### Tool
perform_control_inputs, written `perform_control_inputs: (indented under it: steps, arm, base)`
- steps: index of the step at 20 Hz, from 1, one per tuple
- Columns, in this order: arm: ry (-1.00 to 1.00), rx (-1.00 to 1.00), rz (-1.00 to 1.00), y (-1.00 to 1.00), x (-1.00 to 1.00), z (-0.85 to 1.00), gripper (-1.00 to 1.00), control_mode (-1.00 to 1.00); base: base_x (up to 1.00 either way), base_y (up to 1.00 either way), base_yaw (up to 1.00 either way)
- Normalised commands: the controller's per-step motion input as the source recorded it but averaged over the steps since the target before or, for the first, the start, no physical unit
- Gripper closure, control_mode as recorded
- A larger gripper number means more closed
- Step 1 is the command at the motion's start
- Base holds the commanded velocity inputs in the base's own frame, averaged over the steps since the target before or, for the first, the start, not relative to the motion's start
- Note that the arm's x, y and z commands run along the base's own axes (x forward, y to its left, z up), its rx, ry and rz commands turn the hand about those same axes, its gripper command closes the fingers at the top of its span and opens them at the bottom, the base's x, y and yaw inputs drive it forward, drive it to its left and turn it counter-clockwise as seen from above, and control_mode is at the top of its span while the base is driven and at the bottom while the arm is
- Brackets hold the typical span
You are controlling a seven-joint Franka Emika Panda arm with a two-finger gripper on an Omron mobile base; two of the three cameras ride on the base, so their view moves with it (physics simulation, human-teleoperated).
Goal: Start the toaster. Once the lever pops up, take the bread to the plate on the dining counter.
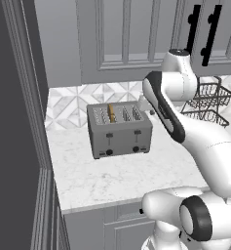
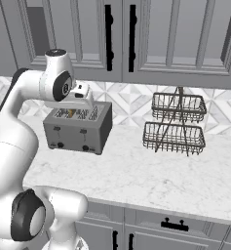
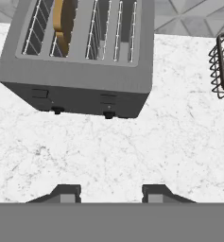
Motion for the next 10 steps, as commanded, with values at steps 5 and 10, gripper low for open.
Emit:
perform_control_inputs:
  steps: [5,10]
  arm:
    - [0.00,-0.01,0.00,0.09,-0.12,-0.02,-1.00,-1.00]
    - [-0.06,-0.05,0.00,0.56,-0.04,-0.13,-1.00,-1.00]
  base:
    - [0.00,0.00,0.00]
    - [0.00,0.00,0.00]
